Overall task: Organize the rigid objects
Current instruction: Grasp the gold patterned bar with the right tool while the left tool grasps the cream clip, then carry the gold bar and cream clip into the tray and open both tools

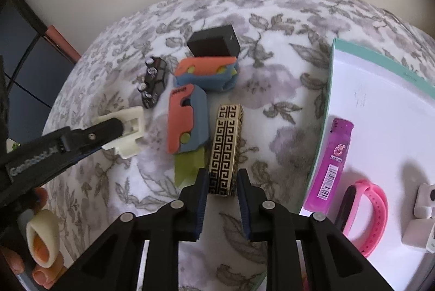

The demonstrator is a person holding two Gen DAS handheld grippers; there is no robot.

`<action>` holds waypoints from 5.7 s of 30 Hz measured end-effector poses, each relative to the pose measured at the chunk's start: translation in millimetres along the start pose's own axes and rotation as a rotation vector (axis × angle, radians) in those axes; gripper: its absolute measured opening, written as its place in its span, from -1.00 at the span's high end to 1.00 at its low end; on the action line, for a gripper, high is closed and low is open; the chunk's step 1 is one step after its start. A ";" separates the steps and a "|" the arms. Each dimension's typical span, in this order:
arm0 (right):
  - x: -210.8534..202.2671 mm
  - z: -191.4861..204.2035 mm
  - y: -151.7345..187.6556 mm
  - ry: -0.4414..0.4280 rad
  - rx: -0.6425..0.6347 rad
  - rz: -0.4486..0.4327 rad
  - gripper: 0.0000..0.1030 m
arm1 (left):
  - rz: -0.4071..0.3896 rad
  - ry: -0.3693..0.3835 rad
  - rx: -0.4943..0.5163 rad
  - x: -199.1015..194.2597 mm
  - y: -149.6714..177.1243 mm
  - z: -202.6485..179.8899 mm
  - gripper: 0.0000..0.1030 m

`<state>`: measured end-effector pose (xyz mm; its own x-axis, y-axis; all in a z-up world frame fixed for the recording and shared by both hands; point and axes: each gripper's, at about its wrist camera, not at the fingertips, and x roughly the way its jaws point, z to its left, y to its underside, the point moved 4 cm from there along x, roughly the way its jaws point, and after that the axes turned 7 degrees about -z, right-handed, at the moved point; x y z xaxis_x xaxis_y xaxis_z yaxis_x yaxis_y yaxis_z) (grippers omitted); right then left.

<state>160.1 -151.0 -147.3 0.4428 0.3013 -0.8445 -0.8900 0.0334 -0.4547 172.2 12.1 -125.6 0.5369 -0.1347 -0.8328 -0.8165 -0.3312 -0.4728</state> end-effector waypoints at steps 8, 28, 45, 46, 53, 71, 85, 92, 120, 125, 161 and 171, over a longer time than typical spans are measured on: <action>4.4 5.9 -11.0 0.057 -0.036 -0.016 0.54 | 0.013 0.019 -0.019 7.3 1.7 7.3 0.38; 18.8 0.8 -28.3 0.137 -0.041 -0.028 0.09 | 0.045 -0.001 -0.057 22.3 3.5 21.6 0.42; 31.6 7.9 -27.4 0.226 -0.119 -0.055 0.35 | 0.012 0.040 -0.091 28.8 6.6 21.4 0.42; 30.1 6.8 -26.4 0.226 -0.115 -0.054 0.43 | 0.010 0.038 -0.091 28.9 6.7 21.1 0.42; 18.0 -7.6 -21.9 0.095 0.025 -0.031 0.58 | 0.019 0.042 -0.092 26.9 9.4 19.0 0.66; -21.9 -24.5 -10.3 -0.089 0.269 -0.060 0.58 | 0.000 0.087 -0.102 -10.4 7.2 4.9 0.68; -134.6 -81.9 -43.3 0.014 0.337 -0.307 0.58 | -0.075 0.210 0.036 -65.0 -24.6 -118.7 0.68; -174.5 -150.4 -38.6 0.128 0.457 -0.355 0.58 | -0.023 0.256 0.099 -55.9 -7.7 -196.1 0.68; -95.1 -233.3 -1.9 0.272 0.498 -0.098 0.58 | 0.140 0.137 0.233 37.6 47.8 -236.5 0.68; -98.7 -232.8 -4.6 0.289 0.494 -0.092 0.58 | 0.164 0.126 0.238 40.1 51.9 -236.9 0.67; -103.2 -215.6 -18.5 0.371 0.363 -0.060 0.49 | 0.216 0.049 0.246 47.0 49.7 -230.8 -0.01; -160.7 -200.0 -44.4 0.394 0.329 -0.219 0.18 | 0.074 0.061 0.264 -3.2 16.5 -239.0 -0.14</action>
<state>150.2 -391.4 -48.0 0.5718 -0.1232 -0.8111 -0.7319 0.3702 -0.5721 207.7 -216.1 -62.0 0.4786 -0.2082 -0.8530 -0.8769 -0.0647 -0.4763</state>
